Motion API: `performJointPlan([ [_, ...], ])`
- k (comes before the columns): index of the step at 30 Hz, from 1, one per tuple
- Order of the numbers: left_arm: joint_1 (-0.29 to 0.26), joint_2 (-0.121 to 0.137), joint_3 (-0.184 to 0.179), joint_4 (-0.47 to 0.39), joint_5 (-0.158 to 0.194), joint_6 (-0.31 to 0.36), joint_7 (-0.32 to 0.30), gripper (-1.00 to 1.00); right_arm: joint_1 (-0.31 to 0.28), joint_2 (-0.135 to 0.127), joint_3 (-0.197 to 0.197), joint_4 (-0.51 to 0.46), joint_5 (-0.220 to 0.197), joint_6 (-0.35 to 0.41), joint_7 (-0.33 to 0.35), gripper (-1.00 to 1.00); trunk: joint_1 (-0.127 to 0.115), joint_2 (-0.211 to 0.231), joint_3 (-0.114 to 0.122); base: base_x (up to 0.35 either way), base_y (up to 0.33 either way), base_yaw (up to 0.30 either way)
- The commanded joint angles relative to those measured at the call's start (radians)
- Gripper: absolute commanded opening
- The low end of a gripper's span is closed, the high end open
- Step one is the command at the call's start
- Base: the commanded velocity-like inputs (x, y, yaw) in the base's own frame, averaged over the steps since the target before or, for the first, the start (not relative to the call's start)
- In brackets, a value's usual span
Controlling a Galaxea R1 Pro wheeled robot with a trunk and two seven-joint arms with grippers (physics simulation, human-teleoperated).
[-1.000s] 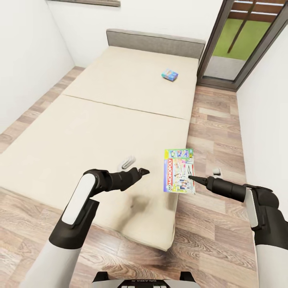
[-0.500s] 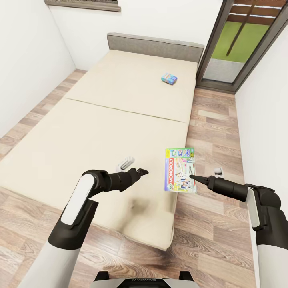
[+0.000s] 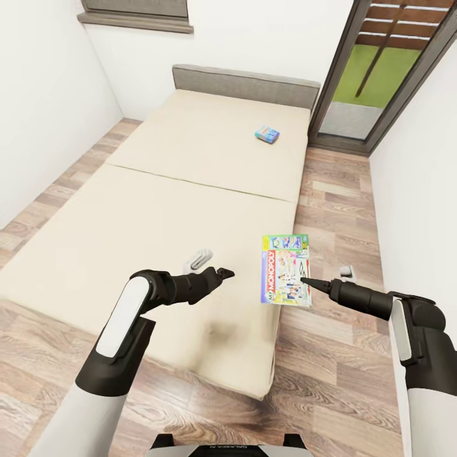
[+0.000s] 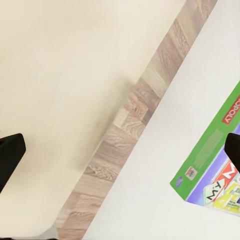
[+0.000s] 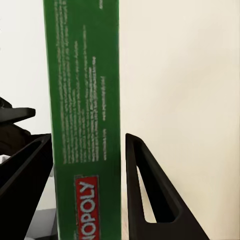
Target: Put all the toys in the child's room - the three board games (two on the bed and one on the table), the two jigsaw puzzles on the table, and the tennis ball on the table - inside the toy box on the table in the child's room.
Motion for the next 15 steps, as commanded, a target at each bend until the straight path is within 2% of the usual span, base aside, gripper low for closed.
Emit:
performJointPlan([
  [1, 0.000, 0.000, 0.001, -0.001, 0.008, 0.001, 0.011, 1.00, 0.000, 0.000, -0.001, 0.000, -0.003, 0.007, 0.000, -1.00, -0.004, 0.007, 0.004, 0.000, 0.000, 0.000],
  [15, 0.003, 0.001, 0.001, 0.002, 0.008, 0.001, 0.011, 1.00, 0.000, 0.000, -0.001, 0.000, -0.002, 0.007, 0.000, -1.00, -0.058, 0.105, 0.071, 0.000, 0.000, 0.000],
])
